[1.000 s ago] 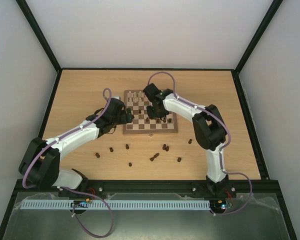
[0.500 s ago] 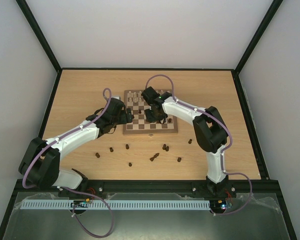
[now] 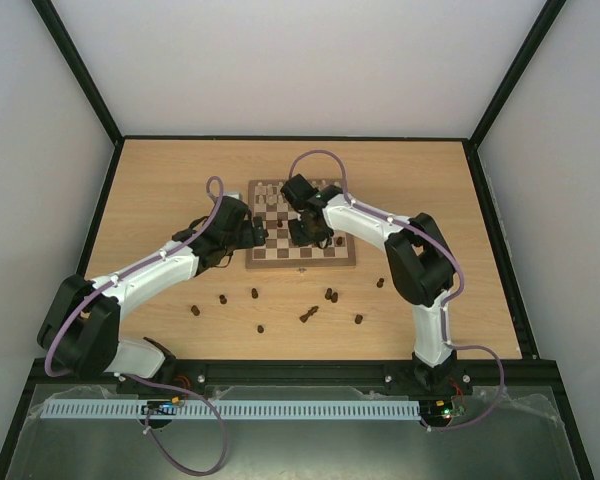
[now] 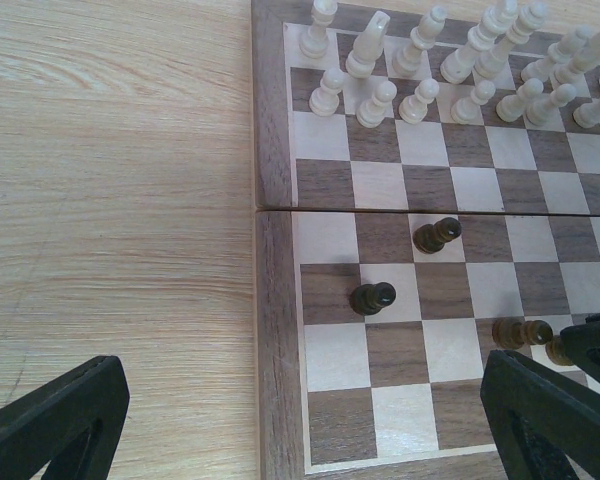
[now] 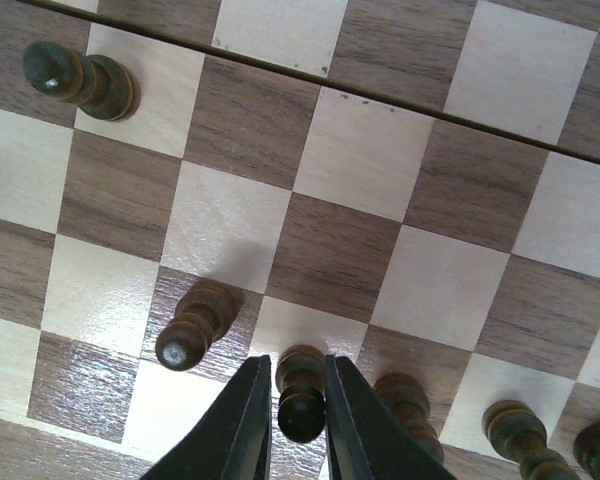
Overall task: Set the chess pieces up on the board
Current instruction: Place the chess piece on the chessboard, then adjust the chess piece on the chessboard.
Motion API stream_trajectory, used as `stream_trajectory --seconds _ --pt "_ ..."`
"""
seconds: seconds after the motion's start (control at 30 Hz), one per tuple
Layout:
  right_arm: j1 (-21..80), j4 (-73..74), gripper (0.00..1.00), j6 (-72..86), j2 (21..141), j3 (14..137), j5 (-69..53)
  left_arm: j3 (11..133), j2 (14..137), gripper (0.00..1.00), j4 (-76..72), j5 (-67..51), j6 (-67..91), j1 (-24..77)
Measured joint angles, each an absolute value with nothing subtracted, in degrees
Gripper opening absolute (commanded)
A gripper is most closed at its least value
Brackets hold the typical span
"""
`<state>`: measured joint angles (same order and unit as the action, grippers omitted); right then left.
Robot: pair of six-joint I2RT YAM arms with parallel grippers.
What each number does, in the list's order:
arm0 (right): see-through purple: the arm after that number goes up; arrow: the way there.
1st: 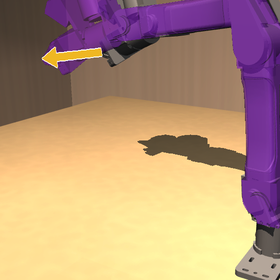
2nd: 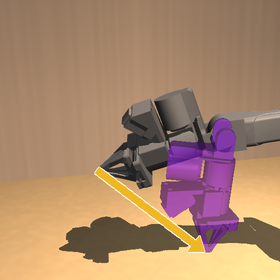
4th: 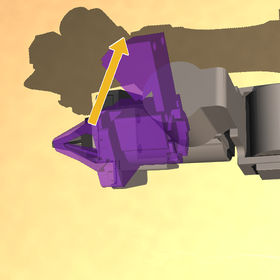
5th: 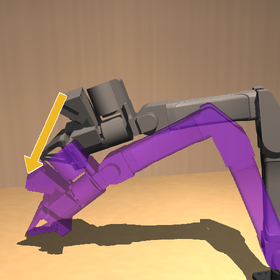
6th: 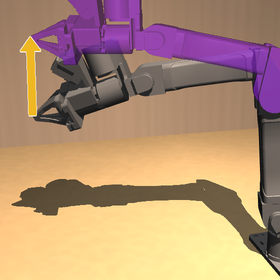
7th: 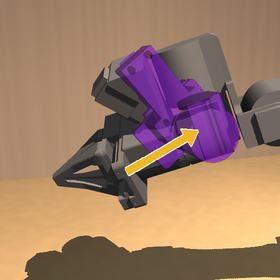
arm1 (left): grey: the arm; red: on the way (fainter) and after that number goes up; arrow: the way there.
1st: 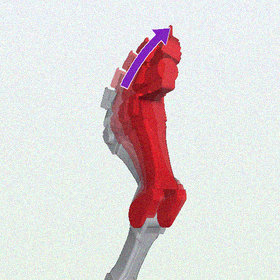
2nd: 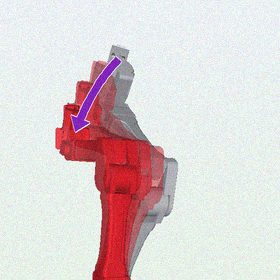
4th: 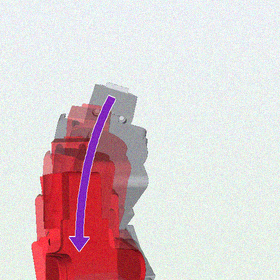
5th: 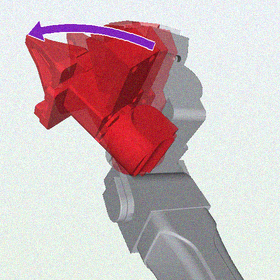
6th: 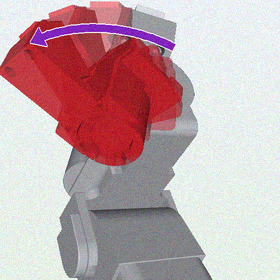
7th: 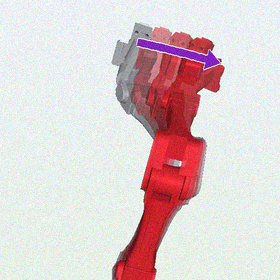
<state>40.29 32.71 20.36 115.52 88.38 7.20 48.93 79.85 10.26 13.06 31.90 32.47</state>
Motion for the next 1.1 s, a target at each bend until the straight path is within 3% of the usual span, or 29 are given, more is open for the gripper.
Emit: stream_trajectory --seconds 0.07,0.23,0.93,1.1 --pt "40.42 32.71 0.26 20.38 115.52 88.40 7.20 48.93 79.85 0.99 10.26 13.06 31.90 32.47" --pt "40.62 32.75 0.29 20.73 115.48 88.62 7.35 48.93 79.85 1.00 10.26 13.10 31.90 32.47" --pt "42.02 33.39 0.29 20.75 116.22 94.78 7.16 48.93 79.83 1.00 10.26 13.13 31.88 32.47" --pt "42.04 33.41 0.24 20.62 117.64 95.11 6.81 48.93 79.77 1.00 10.28 13.21 31.90 32.47"
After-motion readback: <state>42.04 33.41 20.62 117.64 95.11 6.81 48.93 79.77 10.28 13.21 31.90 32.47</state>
